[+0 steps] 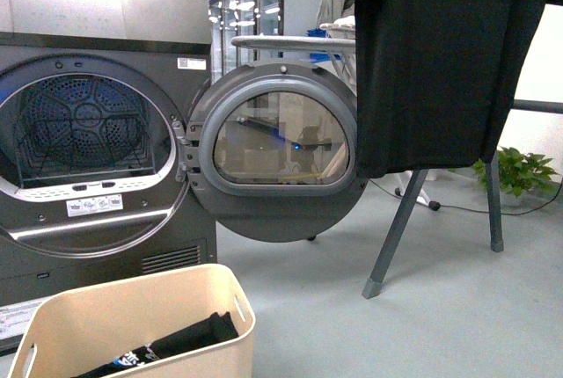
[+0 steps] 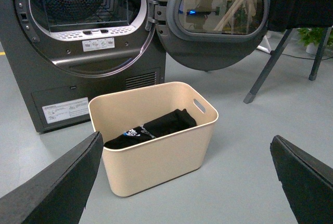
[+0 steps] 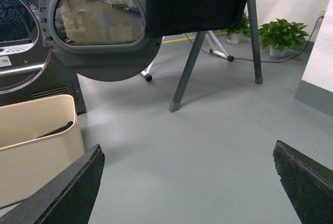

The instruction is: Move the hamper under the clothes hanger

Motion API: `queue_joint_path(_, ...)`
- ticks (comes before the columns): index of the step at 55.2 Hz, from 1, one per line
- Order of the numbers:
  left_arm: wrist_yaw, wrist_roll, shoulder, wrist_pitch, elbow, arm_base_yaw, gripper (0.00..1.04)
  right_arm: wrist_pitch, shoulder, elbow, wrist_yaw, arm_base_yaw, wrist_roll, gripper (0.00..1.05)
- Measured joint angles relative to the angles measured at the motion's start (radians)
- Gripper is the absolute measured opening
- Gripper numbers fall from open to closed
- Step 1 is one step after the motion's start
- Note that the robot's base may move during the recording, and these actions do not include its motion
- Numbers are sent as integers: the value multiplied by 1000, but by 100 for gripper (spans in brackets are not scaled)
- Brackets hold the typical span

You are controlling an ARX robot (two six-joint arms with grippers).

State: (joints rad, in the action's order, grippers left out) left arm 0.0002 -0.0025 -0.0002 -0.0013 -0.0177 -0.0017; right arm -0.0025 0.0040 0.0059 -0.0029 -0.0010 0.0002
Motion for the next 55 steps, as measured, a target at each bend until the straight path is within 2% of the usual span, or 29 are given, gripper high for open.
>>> queue_joint_path(55,-1,0,1,0,0,0,98,0,0,0,-2,0,0,97)
